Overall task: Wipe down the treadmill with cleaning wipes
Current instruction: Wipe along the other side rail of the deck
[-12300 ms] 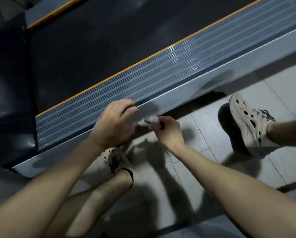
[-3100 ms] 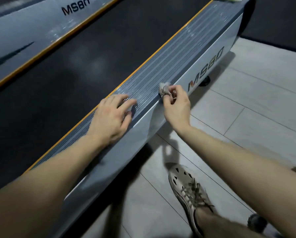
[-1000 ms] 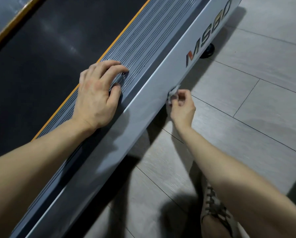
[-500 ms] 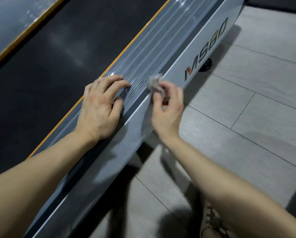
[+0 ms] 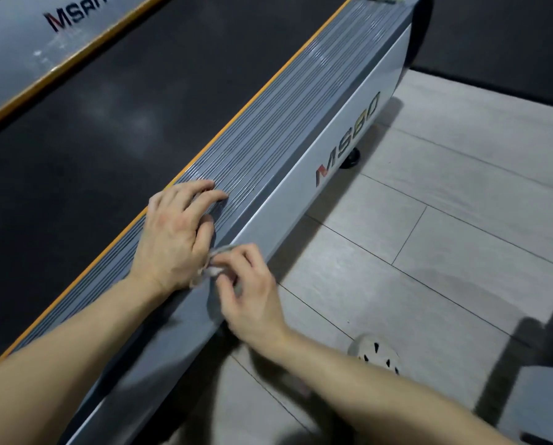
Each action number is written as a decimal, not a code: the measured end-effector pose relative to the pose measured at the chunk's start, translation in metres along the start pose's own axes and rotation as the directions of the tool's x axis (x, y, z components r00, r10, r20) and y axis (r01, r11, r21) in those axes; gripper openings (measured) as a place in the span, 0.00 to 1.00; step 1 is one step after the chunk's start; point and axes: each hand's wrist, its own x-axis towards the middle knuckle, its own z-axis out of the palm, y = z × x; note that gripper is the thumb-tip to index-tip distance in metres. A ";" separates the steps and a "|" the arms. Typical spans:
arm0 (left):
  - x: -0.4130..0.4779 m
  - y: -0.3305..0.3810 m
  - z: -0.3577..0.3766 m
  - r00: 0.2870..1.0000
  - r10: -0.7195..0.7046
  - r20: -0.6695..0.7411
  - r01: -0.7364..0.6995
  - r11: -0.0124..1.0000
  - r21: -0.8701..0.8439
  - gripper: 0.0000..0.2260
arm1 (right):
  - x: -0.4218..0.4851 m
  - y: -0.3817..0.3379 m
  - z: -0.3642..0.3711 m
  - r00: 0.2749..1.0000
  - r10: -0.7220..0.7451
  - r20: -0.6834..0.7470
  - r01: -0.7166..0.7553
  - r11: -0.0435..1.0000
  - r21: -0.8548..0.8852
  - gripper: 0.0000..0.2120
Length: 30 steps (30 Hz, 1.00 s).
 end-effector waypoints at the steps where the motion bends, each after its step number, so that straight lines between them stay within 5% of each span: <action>1: -0.002 0.000 -0.001 1.000 0.009 0.004 -0.009 1.000 0.006 0.20 | 0.022 0.003 -0.012 0.996 0.031 -0.078 -0.031 1.000 0.003 0.10; 5: 0.019 0.000 -0.008 0.999 -0.011 -0.033 0.012 0.999 0.044 0.15 | 0.142 0.048 -0.089 0.896 0.156 -0.417 -0.219 0.969 -0.110 0.10; 9: 0.094 0.006 0.005 0.990 -0.095 -0.107 0.092 0.995 -0.031 0.14 | 0.199 0.072 -0.122 0.810 0.264 -0.524 -0.384 0.914 -0.133 0.10; 11: 0.128 0.013 0.021 0.992 -0.055 -0.115 0.048 0.997 -0.059 0.14 | 0.171 0.066 -0.103 0.861 0.199 -0.468 -0.312 0.934 -0.175 0.10; 13: 0.156 0.021 0.032 0.992 -0.044 -0.116 0.032 0.995 -0.097 0.14 | 0.108 0.055 -0.076 0.963 0.144 -0.226 -0.193 0.958 -0.211 0.12; 16: 0.184 0.035 0.044 0.991 -0.084 -0.103 0.069 0.987 -0.143 0.15 | 0.052 0.045 -0.064 0.989 0.114 0.098 -0.091 0.972 -0.216 0.13; 18: 0.187 0.045 0.052 0.990 -0.098 -0.099 0.083 0.986 -0.148 0.15 | 0.083 0.062 -0.083 0.988 0.134 0.071 -0.117 0.970 -0.213 0.16; 21: 0.180 0.052 0.060 0.987 -0.101 -0.123 0.089 0.991 -0.098 0.14 | 0.171 0.096 -0.136 0.968 0.188 -0.164 -0.228 0.935 -0.271 0.14; 25: 0.180 0.052 0.058 0.988 -0.087 -0.126 0.077 0.994 -0.081 0.13 | 0.274 0.120 -0.200 0.799 0.320 -0.510 -0.492 0.835 -0.246 0.12; 28: 0.182 0.054 0.058 0.986 -0.079 -0.144 0.072 0.996 -0.051 0.13 | 0.267 0.099 -0.176 0.815 0.266 -0.515 -0.424 0.879 -0.217 0.11; 30: 0.186 0.054 0.058 0.988 -0.090 -0.128 0.087 0.996 -0.033 0.13 | 0.210 0.093 -0.141 0.900 0.237 -0.366 -0.324 0.926 -0.196 0.10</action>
